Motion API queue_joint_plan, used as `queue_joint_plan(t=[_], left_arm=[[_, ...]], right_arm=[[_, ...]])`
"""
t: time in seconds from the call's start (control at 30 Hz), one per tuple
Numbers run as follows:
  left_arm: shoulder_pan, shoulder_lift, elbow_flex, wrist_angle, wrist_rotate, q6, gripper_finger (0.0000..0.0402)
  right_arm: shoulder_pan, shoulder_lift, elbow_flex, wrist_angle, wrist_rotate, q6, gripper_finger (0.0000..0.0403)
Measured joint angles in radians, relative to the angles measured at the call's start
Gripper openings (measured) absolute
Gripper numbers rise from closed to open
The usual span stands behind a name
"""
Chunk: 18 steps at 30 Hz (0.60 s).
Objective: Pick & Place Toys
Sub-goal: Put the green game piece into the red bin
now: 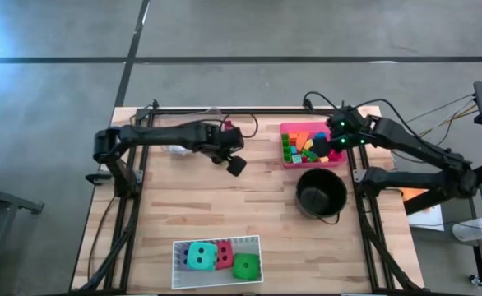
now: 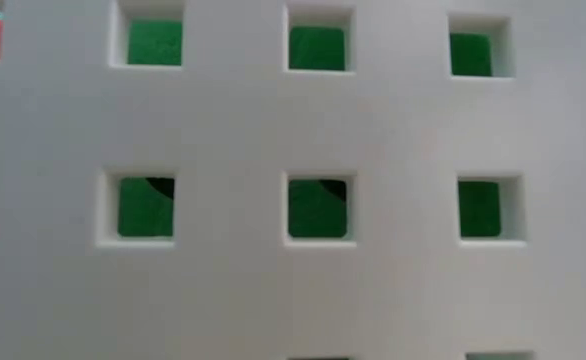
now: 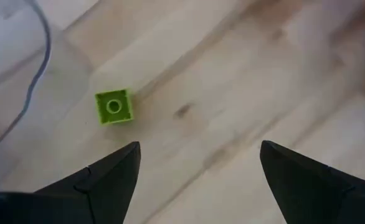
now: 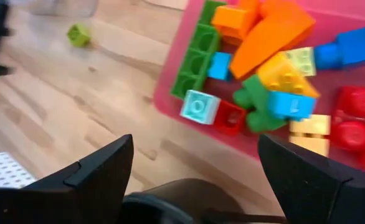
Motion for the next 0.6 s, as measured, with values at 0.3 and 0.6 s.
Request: queue_joint_plan(t=[0.3,0.6], left_arm=[[-0.036,0.056,-0.047,0.022,-0.293,-0.193,0.0331],[-0.047,0.056,-0.235,0.205,-0.280,-0.338,0.0331]], right_arm=[[0.089,0.002,0.000,0.063,0.001,0.048,0.0337],[0.105,0.002,0.000,0.078,0.001,0.059,0.0337]])
